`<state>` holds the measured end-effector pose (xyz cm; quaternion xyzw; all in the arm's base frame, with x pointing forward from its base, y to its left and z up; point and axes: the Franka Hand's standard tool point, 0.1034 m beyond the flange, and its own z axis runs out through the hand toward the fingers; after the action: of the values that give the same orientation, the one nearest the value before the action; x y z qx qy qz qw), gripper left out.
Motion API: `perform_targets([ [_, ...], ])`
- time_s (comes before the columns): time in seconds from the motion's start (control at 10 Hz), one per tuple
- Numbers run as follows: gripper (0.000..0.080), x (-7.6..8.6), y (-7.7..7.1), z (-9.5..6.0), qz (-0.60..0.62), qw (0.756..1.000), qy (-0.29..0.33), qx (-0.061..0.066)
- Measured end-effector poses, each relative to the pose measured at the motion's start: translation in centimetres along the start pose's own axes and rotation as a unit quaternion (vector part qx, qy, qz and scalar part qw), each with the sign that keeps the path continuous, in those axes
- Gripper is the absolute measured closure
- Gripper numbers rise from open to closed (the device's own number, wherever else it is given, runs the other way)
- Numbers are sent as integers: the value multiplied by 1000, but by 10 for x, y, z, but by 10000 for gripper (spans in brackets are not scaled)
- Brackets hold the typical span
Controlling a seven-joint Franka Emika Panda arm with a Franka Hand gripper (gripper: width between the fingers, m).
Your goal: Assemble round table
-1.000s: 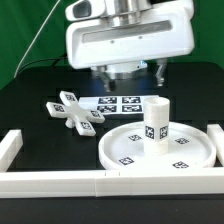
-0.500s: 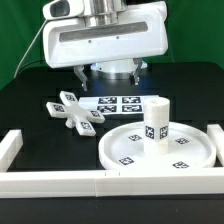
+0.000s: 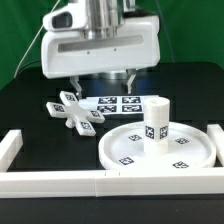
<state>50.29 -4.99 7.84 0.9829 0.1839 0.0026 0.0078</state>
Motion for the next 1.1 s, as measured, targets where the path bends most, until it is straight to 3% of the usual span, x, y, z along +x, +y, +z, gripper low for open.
perform_targets([
  [0.1, 150, 0, -1, 3, -60, 998, -4, -8],
  [0.5, 150, -2, 3, 3, -151, 988, -5, -7],
  [0.6, 150, -12, 6, 7, -145, 989, -13, -7],
  [0.7, 150, -13, 1, 8, -119, 992, -25, -21],
  [0.8, 150, -7, -14, 8, -117, 991, -37, -47],
  [0.9, 150, -5, -15, 9, -142, 988, -6, -64],
  [1.0, 150, -13, -14, 12, -138, 989, -17, -59],
  [1.1, 150, -10, -14, 11, -139, 988, -16, -60],
])
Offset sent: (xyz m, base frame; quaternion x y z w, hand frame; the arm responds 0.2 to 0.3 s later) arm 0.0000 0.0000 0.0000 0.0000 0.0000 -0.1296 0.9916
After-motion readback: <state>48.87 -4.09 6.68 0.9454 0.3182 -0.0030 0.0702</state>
